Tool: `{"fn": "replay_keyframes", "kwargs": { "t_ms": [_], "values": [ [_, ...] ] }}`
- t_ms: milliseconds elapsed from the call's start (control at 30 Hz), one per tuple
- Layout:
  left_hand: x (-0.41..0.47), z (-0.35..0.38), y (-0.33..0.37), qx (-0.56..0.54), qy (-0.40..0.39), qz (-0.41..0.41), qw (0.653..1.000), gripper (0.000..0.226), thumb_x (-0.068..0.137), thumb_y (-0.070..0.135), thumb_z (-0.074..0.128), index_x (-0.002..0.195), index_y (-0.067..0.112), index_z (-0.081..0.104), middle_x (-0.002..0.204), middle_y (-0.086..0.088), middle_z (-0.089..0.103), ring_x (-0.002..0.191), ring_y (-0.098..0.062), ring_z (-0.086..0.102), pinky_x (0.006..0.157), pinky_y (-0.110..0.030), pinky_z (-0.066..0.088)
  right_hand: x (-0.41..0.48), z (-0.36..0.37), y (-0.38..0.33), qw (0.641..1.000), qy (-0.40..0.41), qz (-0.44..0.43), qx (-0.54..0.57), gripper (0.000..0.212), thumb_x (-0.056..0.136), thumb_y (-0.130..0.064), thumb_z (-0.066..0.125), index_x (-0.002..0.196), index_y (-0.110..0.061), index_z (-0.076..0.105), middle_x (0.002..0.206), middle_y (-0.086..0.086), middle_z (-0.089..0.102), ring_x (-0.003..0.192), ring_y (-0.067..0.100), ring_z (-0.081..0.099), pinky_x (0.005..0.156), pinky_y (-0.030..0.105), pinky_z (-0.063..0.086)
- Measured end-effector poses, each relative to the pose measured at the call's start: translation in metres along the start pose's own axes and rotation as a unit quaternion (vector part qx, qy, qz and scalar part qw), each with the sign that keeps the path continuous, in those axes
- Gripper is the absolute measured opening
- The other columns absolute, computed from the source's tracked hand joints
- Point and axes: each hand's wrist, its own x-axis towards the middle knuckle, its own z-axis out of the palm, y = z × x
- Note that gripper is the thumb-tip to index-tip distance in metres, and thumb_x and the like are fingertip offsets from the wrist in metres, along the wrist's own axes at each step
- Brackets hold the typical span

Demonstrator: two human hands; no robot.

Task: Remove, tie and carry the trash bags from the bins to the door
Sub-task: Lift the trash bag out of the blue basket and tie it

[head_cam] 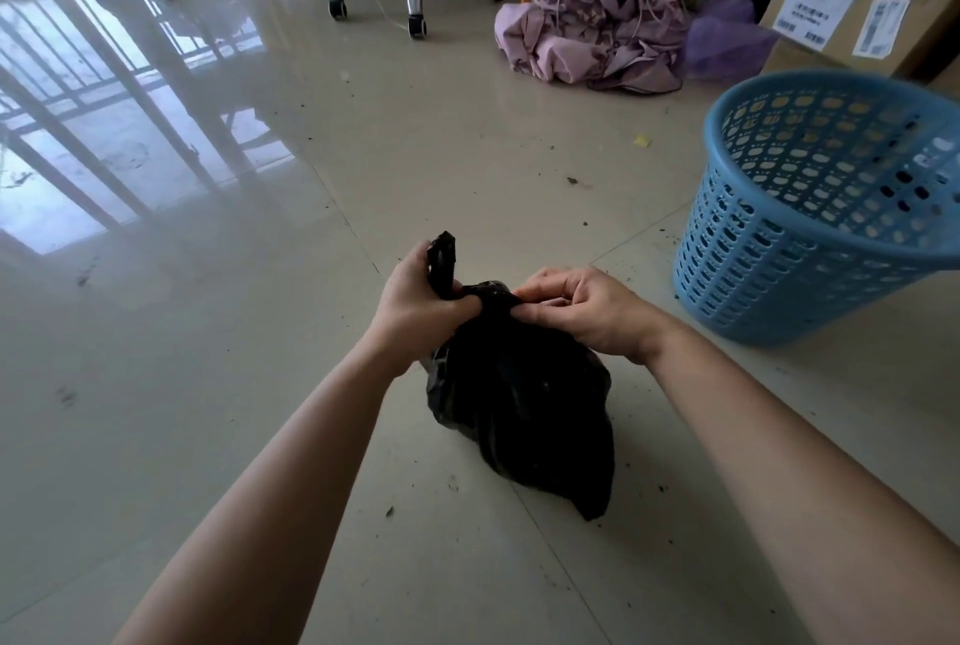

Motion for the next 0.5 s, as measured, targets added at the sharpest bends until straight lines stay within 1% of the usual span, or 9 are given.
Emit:
{"fn": "replay_keyframes", "kwargs": {
  "t_ms": [67, 133, 200, 233, 267, 300, 367, 433, 500],
  "values": [
    [-0.003, 0.009, 0.001, 0.066, 0.093, 0.024, 0.993, 0.033, 0.068, 0.022, 0.073, 0.085, 0.009, 0.047, 0.071, -0.001, 0.057, 0.063, -0.016, 0.050, 0.060, -0.022, 0.042, 0.000, 0.001, -0.007, 1.000, -0.002, -0.001, -0.005, 0.023, 0.091, -0.013, 0.069, 0.111, -0.003, 0.073, 0.100, -0.008, 0.064, 0.090, 0.008, 0.071, 0.075, 0.014, 0.052],
    [-0.008, 0.015, 0.005, 0.099, 0.156, 0.053, 0.981, 0.029, 0.076, 0.016, 0.069, 0.085, 0.004, 0.044, 0.065, 0.002, 0.049, 0.058, -0.012, 0.043, 0.052, -0.016, 0.034, 0.001, 0.003, -0.013, 1.000, -0.003, -0.004, -0.028, 0.020, 0.090, -0.021, 0.071, 0.106, -0.010, 0.077, 0.099, -0.009, 0.067, 0.096, 0.009, 0.070, 0.084, 0.019, 0.053],
    [-0.011, 0.019, 0.004, 0.095, 0.175, 0.057, 0.978, 0.023, 0.079, 0.012, 0.066, 0.085, 0.004, 0.046, 0.063, 0.004, 0.047, 0.058, -0.009, 0.044, 0.052, -0.014, 0.033, 0.001, 0.007, -0.016, 0.999, 0.002, 0.011, -0.035, 0.019, 0.087, -0.028, 0.075, 0.100, -0.015, 0.078, 0.097, -0.006, 0.072, 0.096, 0.012, 0.071, 0.090, 0.025, 0.055],
    [-0.011, 0.021, 0.002, 0.087, 0.171, 0.051, 0.980, 0.020, 0.079, 0.011, 0.065, 0.085, 0.004, 0.047, 0.064, 0.004, 0.049, 0.059, -0.010, 0.045, 0.053, -0.014, 0.034, 0.000, 0.010, -0.017, 0.999, 0.007, 0.021, -0.033, 0.019, 0.084, -0.030, 0.077, 0.097, -0.016, 0.078, 0.095, -0.002, 0.075, 0.092, 0.014, 0.073, 0.087, 0.027, 0.057],
    [-0.011, 0.021, 0.002, 0.072, 0.159, 0.041, 0.984, 0.016, 0.078, 0.012, 0.064, 0.084, 0.006, 0.050, 0.065, 0.003, 0.051, 0.060, -0.013, 0.047, 0.055, -0.014, 0.035, 0.000, 0.013, -0.016, 0.998, 0.019, 0.025, -0.046, 0.020, 0.082, -0.031, 0.080, 0.094, -0.016, 0.077, 0.090, 0.000, 0.076, 0.085, 0.014, 0.074, 0.081, 0.027, 0.058],
    [-0.011, 0.021, 0.002, 0.042, 0.138, 0.019, 0.989, 0.012, 0.078, 0.012, 0.063, 0.082, 0.009, 0.052, 0.065, 0.004, 0.053, 0.062, -0.015, 0.050, 0.058, -0.019, 0.040, 0.000, 0.016, -0.014, 0.996, 0.042, 0.018, -0.074, 0.019, 0.079, -0.031, 0.082, 0.091, -0.017, 0.076, 0.083, -0.001, 0.076, 0.077, 0.011, 0.073, 0.074, 0.027, 0.059],
    [-0.012, 0.017, 0.009, -0.078, 0.066, -0.052, 0.993, 0.011, 0.081, 0.005, 0.063, 0.082, 0.014, 0.057, 0.065, 0.006, 0.059, 0.062, -0.014, 0.057, 0.059, -0.025, 0.046, 0.002, 0.019, -0.008, 0.983, 0.111, -0.008, -0.147, 0.015, 0.074, -0.028, 0.084, 0.079, -0.019, 0.073, 0.070, -0.007, 0.072, 0.062, 0.005, 0.066, 0.064, 0.028, 0.056],
    [-0.015, 0.011, 0.017, -0.243, -0.037, -0.115, 0.962, 0.021, 0.086, -0.006, 0.061, 0.089, 0.014, 0.057, 0.071, 0.003, 0.065, 0.061, -0.012, 0.061, 0.061, -0.025, 0.049, 0.005, 0.018, -0.003, 0.962, 0.179, -0.044, -0.204, 0.014, 0.070, -0.028, 0.082, 0.070, -0.022, 0.069, 0.061, -0.010, 0.066, 0.057, 0.004, 0.061, 0.062, 0.029, 0.053],
    [-0.016, 0.007, 0.019, -0.358, -0.097, -0.132, 0.919, 0.022, 0.088, -0.009, 0.060, 0.092, 0.013, 0.057, 0.076, -0.003, 0.067, 0.065, -0.013, 0.065, 0.068, -0.029, 0.051, 0.005, 0.018, -0.002, 0.943, 0.221, -0.082, -0.236, 0.017, 0.069, -0.031, 0.080, 0.067, -0.021, 0.066, 0.060, -0.009, 0.063, 0.058, 0.007, 0.060, 0.060, 0.028, 0.050]
  ]
}}
